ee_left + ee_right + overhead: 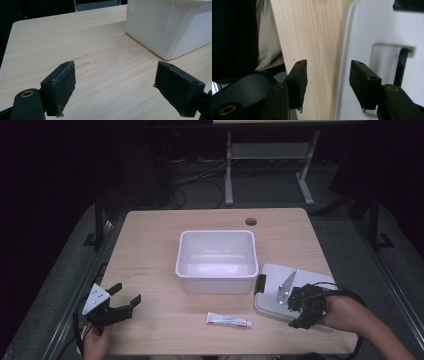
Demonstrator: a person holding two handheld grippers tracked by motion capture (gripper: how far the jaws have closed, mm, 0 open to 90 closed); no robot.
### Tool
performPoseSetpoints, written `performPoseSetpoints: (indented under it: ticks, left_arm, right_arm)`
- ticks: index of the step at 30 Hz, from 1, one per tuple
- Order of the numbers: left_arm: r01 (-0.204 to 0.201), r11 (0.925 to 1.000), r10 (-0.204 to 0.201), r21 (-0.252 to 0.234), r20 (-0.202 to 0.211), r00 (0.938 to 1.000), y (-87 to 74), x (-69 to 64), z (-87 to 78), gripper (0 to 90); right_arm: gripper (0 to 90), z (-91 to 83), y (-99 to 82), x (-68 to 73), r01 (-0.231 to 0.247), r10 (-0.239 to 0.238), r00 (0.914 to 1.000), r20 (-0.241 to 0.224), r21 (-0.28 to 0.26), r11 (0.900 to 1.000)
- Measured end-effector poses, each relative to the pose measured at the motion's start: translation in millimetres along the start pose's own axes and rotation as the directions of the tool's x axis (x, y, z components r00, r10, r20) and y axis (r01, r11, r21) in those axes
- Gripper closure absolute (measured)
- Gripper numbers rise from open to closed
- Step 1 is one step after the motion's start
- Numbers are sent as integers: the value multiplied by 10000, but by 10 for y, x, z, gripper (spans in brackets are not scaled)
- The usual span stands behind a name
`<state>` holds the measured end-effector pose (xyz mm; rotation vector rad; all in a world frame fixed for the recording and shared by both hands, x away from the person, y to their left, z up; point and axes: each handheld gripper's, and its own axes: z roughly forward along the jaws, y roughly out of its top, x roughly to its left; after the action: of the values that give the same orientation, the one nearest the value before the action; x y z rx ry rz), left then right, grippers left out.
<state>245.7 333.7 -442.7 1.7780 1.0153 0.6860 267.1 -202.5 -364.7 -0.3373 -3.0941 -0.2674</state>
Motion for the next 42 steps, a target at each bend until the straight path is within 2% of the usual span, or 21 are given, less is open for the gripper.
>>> performPoseSetpoints:
  ticks: [19,28,42]
  left_arm:
    - [47,10000,-47,-48,-26,10000,1,17,-12,163]
    - [161,9998,-162,-119,-32,9999,-3,25,-21,163]
    - [180,9997,-181,-145,-28,9998,-5,35,-25,163]
  right_arm:
    - [462,139,593,108,923,-931,9945,-472,-193,9955]
    - [460,296,891,120,1298,-1305,9891,-687,-159,9914]
    - [459,478,1150,81,1438,-1435,9862,-830,-22,9896]
